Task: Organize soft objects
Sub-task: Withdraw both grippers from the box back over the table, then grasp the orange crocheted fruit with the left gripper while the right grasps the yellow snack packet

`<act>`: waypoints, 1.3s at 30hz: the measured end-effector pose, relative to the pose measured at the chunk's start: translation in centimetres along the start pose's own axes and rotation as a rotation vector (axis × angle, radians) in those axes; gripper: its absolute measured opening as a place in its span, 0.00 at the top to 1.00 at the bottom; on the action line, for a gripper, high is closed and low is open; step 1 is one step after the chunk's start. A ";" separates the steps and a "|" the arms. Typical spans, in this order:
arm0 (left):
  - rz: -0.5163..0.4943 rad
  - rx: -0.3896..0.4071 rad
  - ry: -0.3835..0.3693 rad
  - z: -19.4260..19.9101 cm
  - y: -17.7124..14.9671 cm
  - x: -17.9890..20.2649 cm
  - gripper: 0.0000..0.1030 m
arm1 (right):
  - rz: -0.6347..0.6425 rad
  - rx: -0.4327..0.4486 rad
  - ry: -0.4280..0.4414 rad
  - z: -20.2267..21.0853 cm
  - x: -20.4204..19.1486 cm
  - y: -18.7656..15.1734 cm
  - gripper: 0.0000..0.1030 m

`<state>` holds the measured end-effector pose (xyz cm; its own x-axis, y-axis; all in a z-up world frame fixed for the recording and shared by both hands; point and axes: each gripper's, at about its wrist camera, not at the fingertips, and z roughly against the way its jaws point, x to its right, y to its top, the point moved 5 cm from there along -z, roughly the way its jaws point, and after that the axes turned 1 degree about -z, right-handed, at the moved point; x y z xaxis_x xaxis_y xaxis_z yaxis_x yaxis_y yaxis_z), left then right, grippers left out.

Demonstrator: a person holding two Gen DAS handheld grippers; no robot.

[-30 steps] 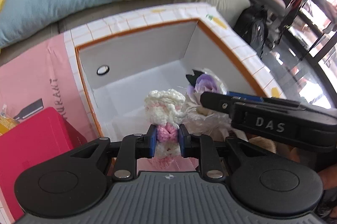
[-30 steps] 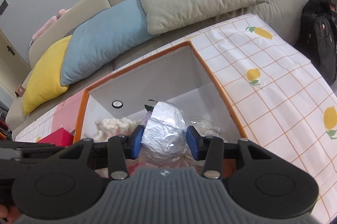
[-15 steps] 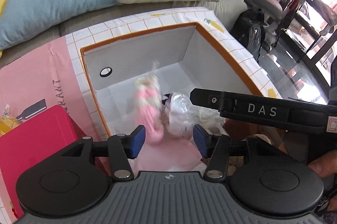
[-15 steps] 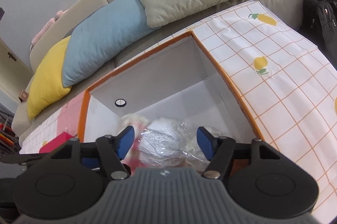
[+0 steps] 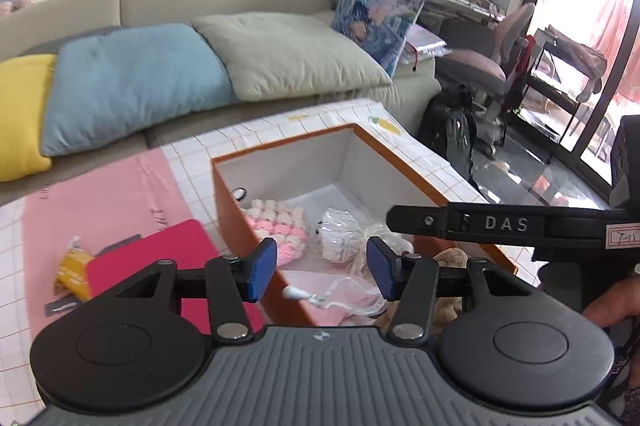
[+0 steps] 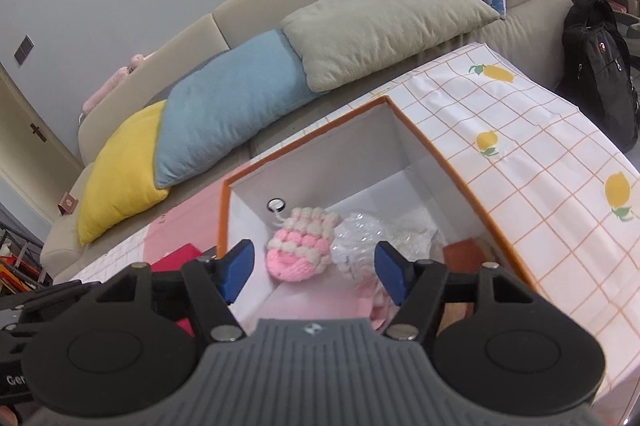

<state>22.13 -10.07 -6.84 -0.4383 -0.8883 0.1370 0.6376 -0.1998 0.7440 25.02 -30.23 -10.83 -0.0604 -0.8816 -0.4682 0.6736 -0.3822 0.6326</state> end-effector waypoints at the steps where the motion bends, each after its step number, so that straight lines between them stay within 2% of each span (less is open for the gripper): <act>1: 0.003 0.012 0.011 0.7 -0.3 -0.3 0.41 | 0.009 0.008 -0.002 0.5 -0.6 -0.5 0.36; 6: 0.052 0.054 0.088 4.0 -2.3 -2.4 0.41 | 0.084 0.048 -0.008 2.6 -3.9 -3.0 0.36; 10: 0.084 0.075 0.157 6.3 -4.1 -4.4 0.41 | 0.134 0.063 0.021 3.5 -6.7 -4.9 0.36; 14: 0.115 0.071 0.226 8.0 -6.3 -6.7 0.41 | 0.184 0.040 0.050 3.2 -9.3 -6.8 0.37; 19: 0.170 0.040 0.295 9.0 -8.7 -9.6 0.41 | 0.306 -0.016 0.088 1.6 -13.0 -9.6 0.54; 23: 0.192 0.022 0.313 9.3 -9.9 -11.4 0.42 | 0.406 -0.057 0.122 0.2 -15.5 -11.6 0.60; 29: 0.132 -0.019 0.340 8.5 -11.5 -12.9 0.42 | 0.553 -0.072 0.153 -1.3 -18.6 -13.4 0.71; 33: 0.064 -0.034 0.338 7.9 -11.6 -13.6 0.42 | 0.651 -0.036 0.147 -1.9 -19.8 -12.8 0.72; 36: 0.028 -0.067 0.314 6.9 -11.4 -14.0 0.42 | 0.730 -0.072 0.160 -3.2 -20.7 -12.9 0.72; 39: -0.053 -0.108 0.306 5.6 -11.6 -14.2 0.42 | 0.765 -0.107 0.188 -4.6 -21.4 -13.1 0.72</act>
<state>17.43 7.22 -13.73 -0.2719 -0.9554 -0.1150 0.6898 -0.2768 0.6690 20.88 -5.09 -11.94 0.5668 -0.8233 -0.0300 0.5457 0.3478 0.7624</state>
